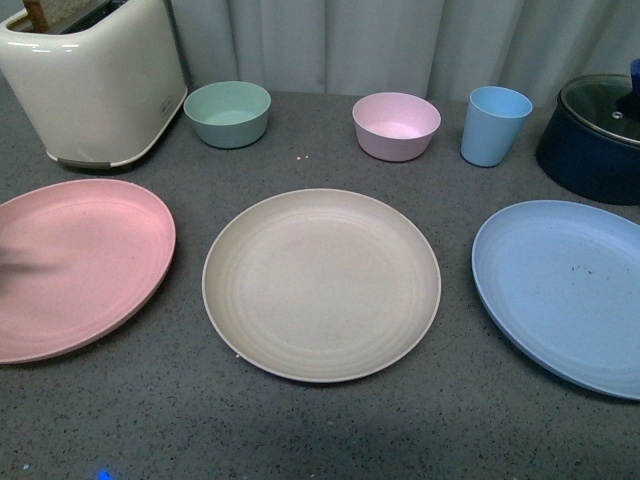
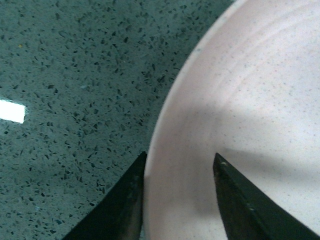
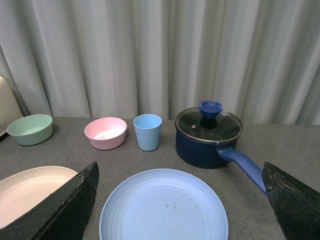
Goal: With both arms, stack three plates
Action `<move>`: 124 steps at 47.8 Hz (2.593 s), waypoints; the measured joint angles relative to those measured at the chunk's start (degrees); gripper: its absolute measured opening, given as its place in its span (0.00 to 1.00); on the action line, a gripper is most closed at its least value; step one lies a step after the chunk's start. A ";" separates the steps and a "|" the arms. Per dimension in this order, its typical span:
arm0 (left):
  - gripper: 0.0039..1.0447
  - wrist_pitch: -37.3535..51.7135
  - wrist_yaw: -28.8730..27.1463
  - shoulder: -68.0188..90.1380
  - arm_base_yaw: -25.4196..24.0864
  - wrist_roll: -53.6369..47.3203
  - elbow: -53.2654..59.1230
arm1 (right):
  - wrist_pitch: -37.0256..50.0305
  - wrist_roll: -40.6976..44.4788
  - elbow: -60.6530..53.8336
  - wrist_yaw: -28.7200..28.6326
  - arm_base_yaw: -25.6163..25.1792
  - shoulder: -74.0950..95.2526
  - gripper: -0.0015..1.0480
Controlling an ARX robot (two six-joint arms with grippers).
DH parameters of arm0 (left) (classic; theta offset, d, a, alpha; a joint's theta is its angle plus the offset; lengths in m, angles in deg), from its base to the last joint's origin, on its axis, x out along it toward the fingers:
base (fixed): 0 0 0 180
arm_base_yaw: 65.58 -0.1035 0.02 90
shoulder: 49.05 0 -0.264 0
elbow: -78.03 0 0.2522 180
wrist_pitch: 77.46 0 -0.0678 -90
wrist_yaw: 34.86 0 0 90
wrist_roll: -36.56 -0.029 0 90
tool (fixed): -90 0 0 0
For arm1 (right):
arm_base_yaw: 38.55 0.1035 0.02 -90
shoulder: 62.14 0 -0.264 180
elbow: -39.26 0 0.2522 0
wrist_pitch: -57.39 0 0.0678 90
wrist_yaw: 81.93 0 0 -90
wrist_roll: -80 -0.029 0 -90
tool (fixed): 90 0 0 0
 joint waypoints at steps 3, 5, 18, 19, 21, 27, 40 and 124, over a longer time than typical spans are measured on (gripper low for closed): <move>0.26 -0.02 0.17 0.02 -0.48 0.20 -0.28 | 0.00 0.02 -0.02 0.02 0.00 0.00 0.91; 0.21 0.02 0.22 0.02 -0.74 0.17 -0.37 | 0.00 0.00 0.00 0.02 0.00 0.00 0.91; 0.04 0.04 4.02 -0.28 -2.51 0.94 -1.25 | 0.00 0.00 0.00 0.02 0.00 0.00 0.91; 0.04 -0.13 4.44 -0.42 -2.69 1.16 -1.25 | 0.00 0.00 0.00 0.02 0.00 0.00 0.91; 0.04 -0.33 5.20 -0.66 -3.04 1.49 -1.25 | 0.00 0.00 -0.02 0.02 0.00 0.00 0.91; 0.03 -1.62 9.05 -2.62 -5.01 2.75 -1.25 | 0.00 0.00 -0.02 0.00 0.00 0.00 0.91; 0.03 -2.03 21.44 -8.20 -9.92 13.51 -1.29 | 0.00 0.02 0.00 0.00 0.00 0.00 0.91; 0.52 7.17 11.82 -6.12 27.95 21.94 -0.44 | 0.00 0.00 0.00 0.02 0.00 0.00 0.91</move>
